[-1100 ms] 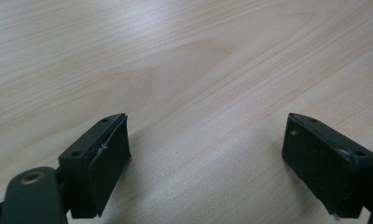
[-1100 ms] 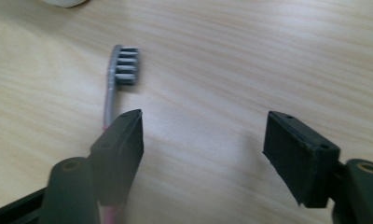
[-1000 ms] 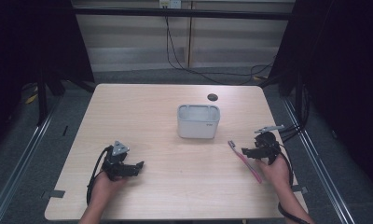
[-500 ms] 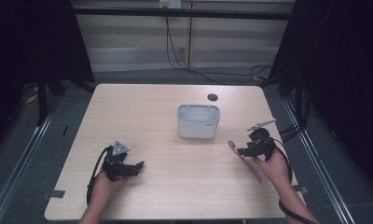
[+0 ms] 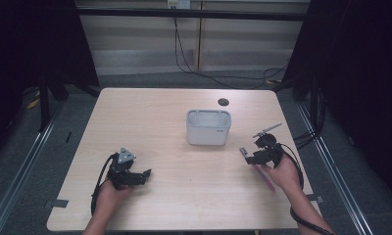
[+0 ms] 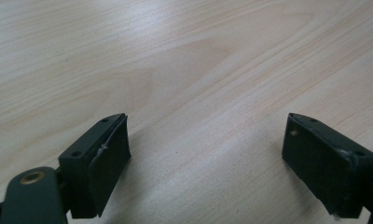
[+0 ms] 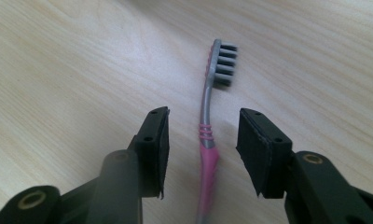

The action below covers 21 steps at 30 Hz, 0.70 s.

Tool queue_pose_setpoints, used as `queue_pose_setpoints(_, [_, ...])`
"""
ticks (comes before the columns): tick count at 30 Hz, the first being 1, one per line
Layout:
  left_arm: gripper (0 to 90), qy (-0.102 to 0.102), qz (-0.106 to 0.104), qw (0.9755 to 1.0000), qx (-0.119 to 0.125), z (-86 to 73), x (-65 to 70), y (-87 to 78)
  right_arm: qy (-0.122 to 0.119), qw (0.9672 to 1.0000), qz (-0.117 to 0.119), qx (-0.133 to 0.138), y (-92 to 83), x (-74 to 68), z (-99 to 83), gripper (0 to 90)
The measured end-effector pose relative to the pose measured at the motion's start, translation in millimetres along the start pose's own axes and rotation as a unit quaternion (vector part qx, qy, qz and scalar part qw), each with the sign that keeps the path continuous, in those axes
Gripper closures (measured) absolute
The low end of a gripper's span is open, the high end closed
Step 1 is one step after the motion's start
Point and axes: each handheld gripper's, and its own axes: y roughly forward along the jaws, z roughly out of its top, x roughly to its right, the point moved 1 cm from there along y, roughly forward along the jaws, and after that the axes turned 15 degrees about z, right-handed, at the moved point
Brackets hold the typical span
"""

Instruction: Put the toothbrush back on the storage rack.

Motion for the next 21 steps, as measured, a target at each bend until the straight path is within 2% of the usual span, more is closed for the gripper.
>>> queue_pose_setpoints(7, [14.6, 0.001, 0.0, 1.0, 0.0, 0.0, -0.1, 0.0, 0.008, 0.9999, -0.002, -0.013, 3.0, 2.5, 0.7, 58.5])
queue_pose_setpoints(21, [14.6, 0.0, 0.0, 1.0, 0.0, 0.0, 0.1, 0.0, 0.004, 0.9995, 0.0, -0.032, 12.3, 3.3, 3.3, 62.7])
